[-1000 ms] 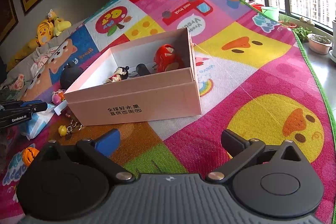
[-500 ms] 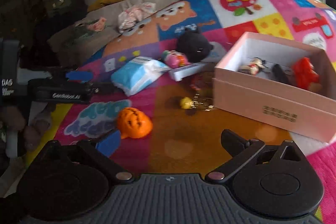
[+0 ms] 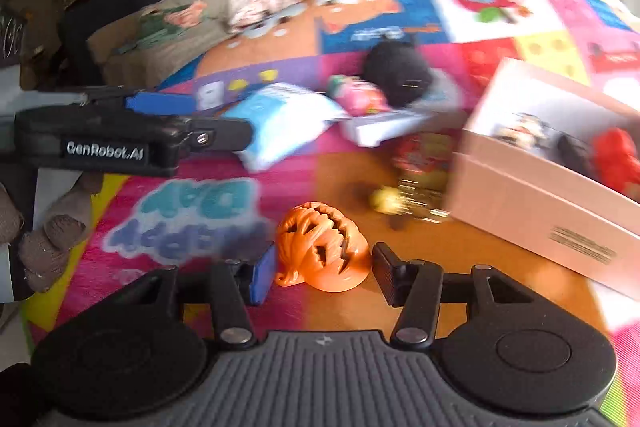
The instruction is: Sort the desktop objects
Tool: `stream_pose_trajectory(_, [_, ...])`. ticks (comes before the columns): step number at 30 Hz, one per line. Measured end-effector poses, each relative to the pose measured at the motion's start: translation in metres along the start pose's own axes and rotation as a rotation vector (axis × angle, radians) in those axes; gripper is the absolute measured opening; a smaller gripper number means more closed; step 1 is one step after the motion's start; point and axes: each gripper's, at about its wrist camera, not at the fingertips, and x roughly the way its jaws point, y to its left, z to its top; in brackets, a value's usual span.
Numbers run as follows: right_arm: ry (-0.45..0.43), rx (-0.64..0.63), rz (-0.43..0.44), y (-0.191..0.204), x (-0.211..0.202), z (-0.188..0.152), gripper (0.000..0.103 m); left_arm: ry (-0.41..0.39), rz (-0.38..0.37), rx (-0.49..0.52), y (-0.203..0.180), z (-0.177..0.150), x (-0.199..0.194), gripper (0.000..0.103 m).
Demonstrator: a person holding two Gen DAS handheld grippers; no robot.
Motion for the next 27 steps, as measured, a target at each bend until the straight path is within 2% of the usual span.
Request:
stream_pose_trajectory(2, [-0.013, 0.035, -0.100, -0.024, -0.015, -0.011, 0.052, 0.010, -0.011, 0.065, -0.015, 0.003, 0.018, 0.084])
stream_pose_trajectory(5, [-0.030, 0.095, -0.233, -0.061, -0.039, -0.028, 0.052, 0.022, 0.040, 0.182, -0.035, 0.006, 0.047, 0.076])
stream_pose_trajectory(10, [-0.070, 0.239, -0.333, -0.111, -0.065, -0.051, 0.053, 0.055, 0.099, 0.298, -0.049, 0.012, 0.081, 0.069])
stream_pose_trajectory(12, [-0.087, 0.294, -0.342, -0.124, -0.068, -0.057, 0.054, 0.082, 0.094, 0.329, -0.051, 0.014, 0.092, 0.069])
stream_pose_trajectory(15, [-0.116, 0.371, -0.332, -0.134, -0.065, -0.065, 0.063, 0.102, 0.080, 0.335, -0.049, 0.017, 0.104, 0.069])
stream_pose_trajectory(17, [-0.124, 0.391, -0.321, -0.136, -0.063, -0.068, 0.065, 0.115, 0.092, 0.342, -0.049, 0.022, 0.108, 0.053])
stream_pose_trajectory(18, [-0.141, 0.395, -0.317, -0.136, -0.065, -0.069, 0.066, 0.122, 0.102, 0.349, -0.050, 0.023, 0.110, 0.050])
stream_pose_trajectory(19, [-0.159, 0.403, -0.314, -0.136, -0.067, -0.069, 0.072, 0.125, 0.109, 0.356, -0.050, 0.024, 0.110, 0.042])
stream_pose_trajectory(20, [-0.170, 0.414, -0.310, -0.138, -0.069, -0.071, 0.073, 0.126, 0.120, 0.368, -0.051, 0.025, 0.110, 0.036])
stream_pose_trajectory(23, [-0.195, 0.442, -0.291, -0.141, -0.073, -0.073, 0.073, 0.107, 0.163, 0.403, -0.055, 0.024, 0.103, 0.023])
stream_pose_trajectory(27, [-0.228, 0.469, -0.278, -0.145, -0.077, -0.076, 0.076, 0.071, 0.160, 0.389, -0.057, 0.027, 0.070, 0.021])
